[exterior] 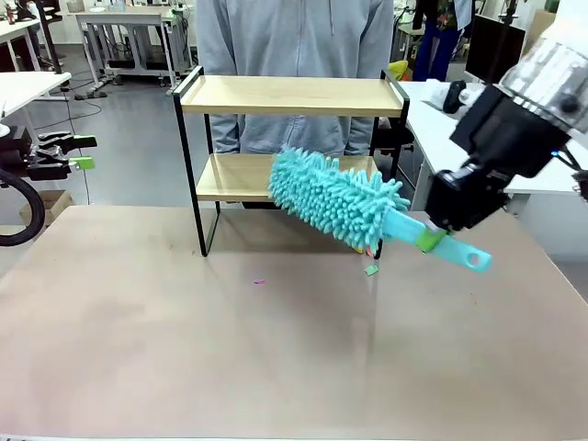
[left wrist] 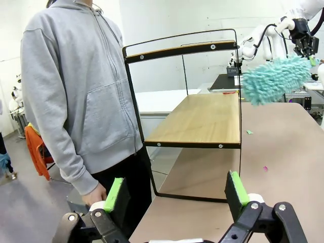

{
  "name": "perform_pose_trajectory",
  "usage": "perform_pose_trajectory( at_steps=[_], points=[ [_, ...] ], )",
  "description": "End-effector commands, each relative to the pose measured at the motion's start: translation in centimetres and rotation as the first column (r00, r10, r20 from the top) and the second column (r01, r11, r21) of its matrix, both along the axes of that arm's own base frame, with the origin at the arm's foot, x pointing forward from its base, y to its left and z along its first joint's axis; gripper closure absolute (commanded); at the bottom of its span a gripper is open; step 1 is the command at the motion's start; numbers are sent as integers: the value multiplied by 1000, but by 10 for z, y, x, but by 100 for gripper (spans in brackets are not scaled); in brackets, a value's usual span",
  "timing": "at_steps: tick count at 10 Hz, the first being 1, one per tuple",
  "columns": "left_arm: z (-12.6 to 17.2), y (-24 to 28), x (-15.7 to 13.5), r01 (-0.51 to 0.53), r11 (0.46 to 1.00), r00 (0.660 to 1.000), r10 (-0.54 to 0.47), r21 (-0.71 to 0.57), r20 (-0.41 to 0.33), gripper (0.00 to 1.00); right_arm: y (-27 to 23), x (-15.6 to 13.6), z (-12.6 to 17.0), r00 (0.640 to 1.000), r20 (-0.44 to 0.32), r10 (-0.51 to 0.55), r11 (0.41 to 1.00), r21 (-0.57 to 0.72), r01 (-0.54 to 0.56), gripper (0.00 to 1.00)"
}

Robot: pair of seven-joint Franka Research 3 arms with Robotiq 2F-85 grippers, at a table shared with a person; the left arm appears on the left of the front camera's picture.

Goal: Clean the shelf.
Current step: Clean the specific section of the Shelf indicated by the human with the Duster.

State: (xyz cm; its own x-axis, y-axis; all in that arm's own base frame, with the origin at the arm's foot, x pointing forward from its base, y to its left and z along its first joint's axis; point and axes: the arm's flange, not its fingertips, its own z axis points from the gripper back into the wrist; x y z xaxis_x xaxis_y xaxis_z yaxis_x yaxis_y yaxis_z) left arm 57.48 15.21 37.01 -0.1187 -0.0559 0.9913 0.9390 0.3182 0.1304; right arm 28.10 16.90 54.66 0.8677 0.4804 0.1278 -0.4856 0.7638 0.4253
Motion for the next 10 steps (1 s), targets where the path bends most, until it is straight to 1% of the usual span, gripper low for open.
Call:
perform_pose_trajectory(
  at_steps=[1,2,4,5,7,8,9,10],
  points=[
    [3,-1,-2,0,1000,1000,0,6,2,0,-22,-9,-10,986,-29,161,986,-40,-163,87],
    [3,-1,-2,0,1000,1000,0,6,2,0,-28,-19,-15,974,-58,217,971,-94,-222,87],
    [3,-1,-2,0,1000,1000,0,6,2,0,-49,-45,-33,950,-115,290,936,-173,-306,87],
    [3,-1,-2,0,1000,1000,0,6,2,0,-64,-60,-37,940,-116,321,919,-199,-339,87],
    [3,-1,-2,0,1000,1000,0,6,2,0,-92,-87,-36,930,-151,336,900,-238,-364,87],
    [3,-1,-2,0,1000,1000,0,6,2,0,-109,-97,-32,933,-149,327,907,-228,-354,87],
    [3,-1,-2,0,1000,1000,0,6,2,0,-120,-101,-28,936,-139,323,909,-231,-348,87],
    [3,-1,-2,0,1000,1000,0,6,2,0,-120,-94,-28,946,-124,299,919,-230,-321,87]
  ],
)
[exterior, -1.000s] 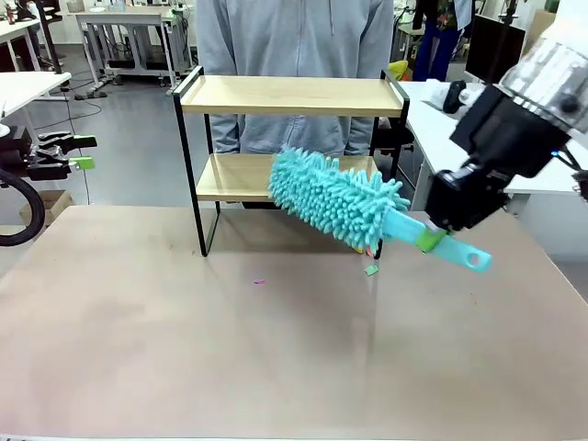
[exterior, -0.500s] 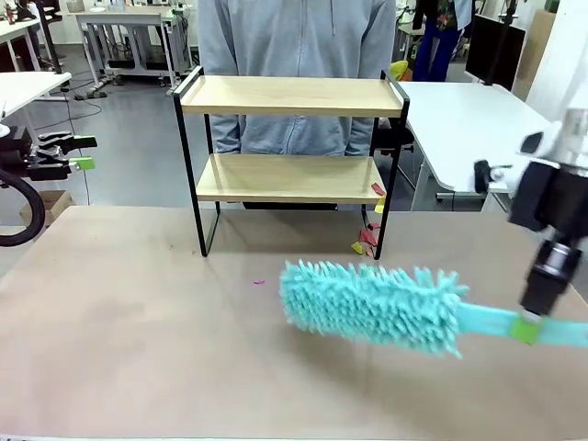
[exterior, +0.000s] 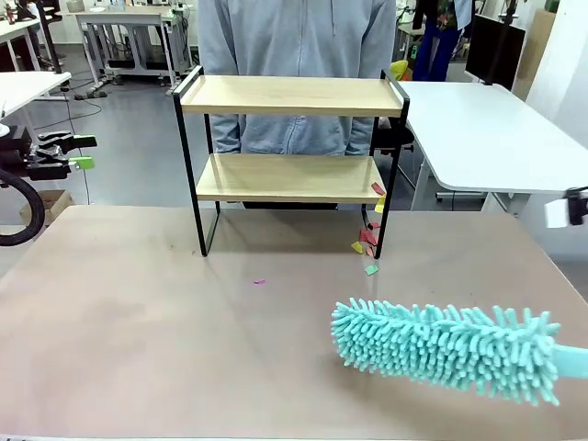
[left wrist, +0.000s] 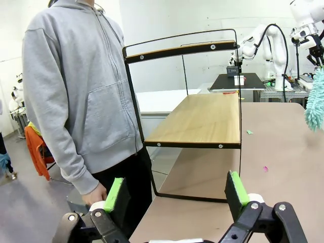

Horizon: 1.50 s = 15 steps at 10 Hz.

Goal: Clean the shelf.
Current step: Clean the specific section of the Shelf indicated by the human with the Duster, then hand the Duster back to the human.

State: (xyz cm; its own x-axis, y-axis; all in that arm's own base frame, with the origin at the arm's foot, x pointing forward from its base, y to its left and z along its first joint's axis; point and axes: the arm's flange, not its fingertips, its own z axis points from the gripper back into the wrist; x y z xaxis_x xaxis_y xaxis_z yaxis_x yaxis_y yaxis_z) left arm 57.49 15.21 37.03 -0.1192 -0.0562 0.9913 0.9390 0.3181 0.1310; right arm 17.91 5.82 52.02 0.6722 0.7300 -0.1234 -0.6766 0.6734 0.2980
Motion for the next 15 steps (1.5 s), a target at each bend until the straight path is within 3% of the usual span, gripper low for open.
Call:
perform_pose_trajectory(
  at_steps=[1,15],
  points=[
    [3,-1,-2,0,1000,1000,0,6,2,0,10,4,-5,1000,-15,12,1000,-9,-12,87],
    [3,-1,-2,0,1000,1000,0,6,2,0,10,4,-5,1000,-15,12,1000,-9,-12,87]
  ],
)
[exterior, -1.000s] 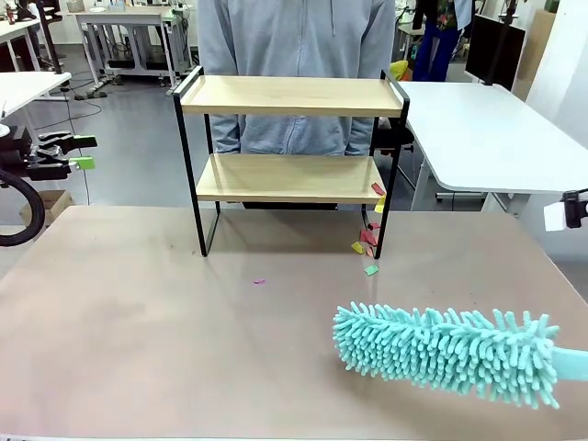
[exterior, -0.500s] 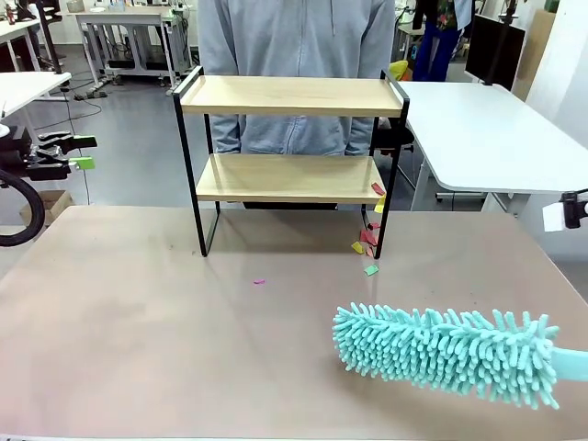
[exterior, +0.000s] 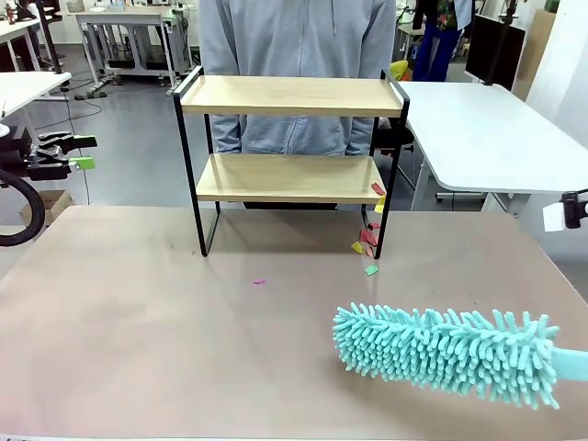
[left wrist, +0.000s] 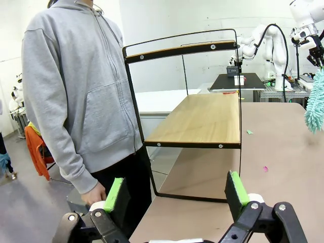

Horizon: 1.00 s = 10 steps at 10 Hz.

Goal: Clean the shelf.
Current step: Hand the Duster back to the human.

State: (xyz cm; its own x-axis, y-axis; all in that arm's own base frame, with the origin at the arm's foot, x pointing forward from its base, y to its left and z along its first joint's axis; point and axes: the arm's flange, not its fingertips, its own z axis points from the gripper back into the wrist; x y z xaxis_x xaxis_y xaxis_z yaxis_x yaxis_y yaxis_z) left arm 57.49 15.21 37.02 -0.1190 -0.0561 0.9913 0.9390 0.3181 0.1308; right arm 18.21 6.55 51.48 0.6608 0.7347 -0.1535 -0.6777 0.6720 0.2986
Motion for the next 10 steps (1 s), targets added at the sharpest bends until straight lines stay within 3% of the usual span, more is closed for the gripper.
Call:
perform_pose_trajectory(
  at_steps=[1,7,10],
  points=[
    [3,-1,-2,0,1000,1000,0,6,2,0,3,1,1,1000,7,0,1000,12,0,87],
    [0,0,0,0,1000,1000,0,0,0,0,0,0,0,1000,0,0,1000,0,0,87],
    [35,-50,-50,29,1000,996,-29,-1,-84,0,15,45,48,976,122,182,979,75,-192,87]
  ],
)
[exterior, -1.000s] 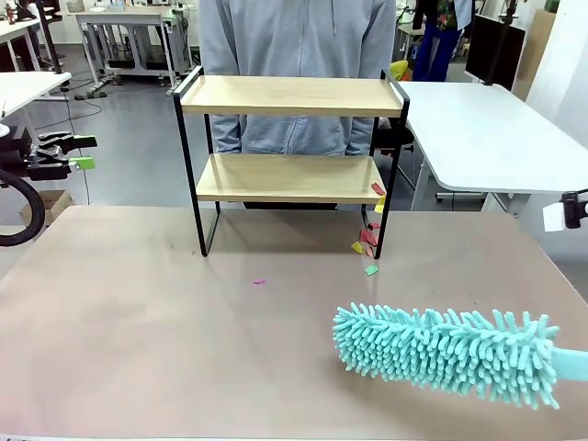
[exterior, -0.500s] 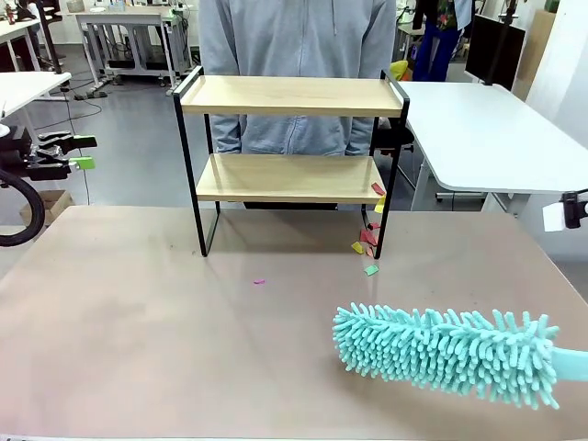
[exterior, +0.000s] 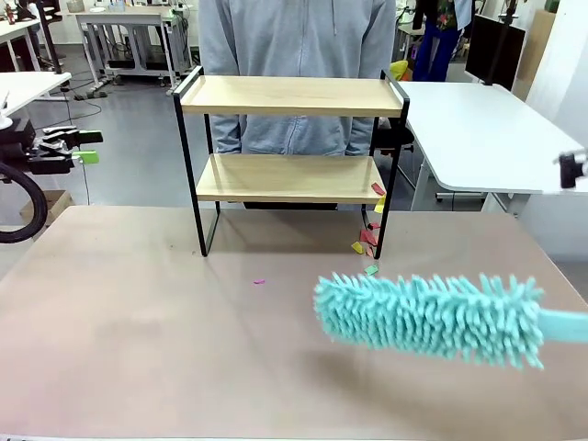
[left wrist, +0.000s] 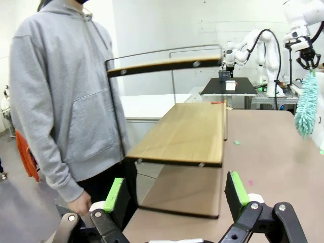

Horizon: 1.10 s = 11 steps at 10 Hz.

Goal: Clean the shelf.
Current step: Hand the Duster back to the human.

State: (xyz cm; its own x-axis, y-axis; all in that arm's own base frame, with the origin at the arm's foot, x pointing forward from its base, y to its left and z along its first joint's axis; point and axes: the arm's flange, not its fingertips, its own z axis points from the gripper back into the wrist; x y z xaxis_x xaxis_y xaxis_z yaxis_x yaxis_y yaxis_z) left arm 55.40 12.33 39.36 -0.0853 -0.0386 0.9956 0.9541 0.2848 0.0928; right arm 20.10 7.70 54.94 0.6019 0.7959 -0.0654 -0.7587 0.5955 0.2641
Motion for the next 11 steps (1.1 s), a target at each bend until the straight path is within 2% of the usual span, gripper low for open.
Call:
perform_pose_trajectory(
  at_steps=[1,4,6,7,8,9,11],
  points=[
    [16,-34,-50,-11,1000,996,12,6,-84,0,4,39,26,984,66,168,984,56,-172,87],
    [40,-76,-125,-39,999,989,40,7,-142,0,3,80,52,925,173,337,930,93,-356,87],
    [43,-107,-165,17,1000,985,-15,14,-173,0,1,102,59,900,212,380,902,132,-412,87],
    [38,-124,-172,73,997,978,-75,-17,-193,0,2,107,60,915,192,355,908,162,-386,87],
    [27,-131,-162,129,991,968,-118,35,-221,0,7,90,55,919,195,343,924,104,-367,87],
    [35,-113,-167,35,999,986,-35,-4,-161,0,7,90,55,919,195,343,924,104,-367,87],
    [35,-113,-167,35,999,986,-35,-4,-161,0,7,90,55,919,195,343,924,104,-367,87]
  ],
)
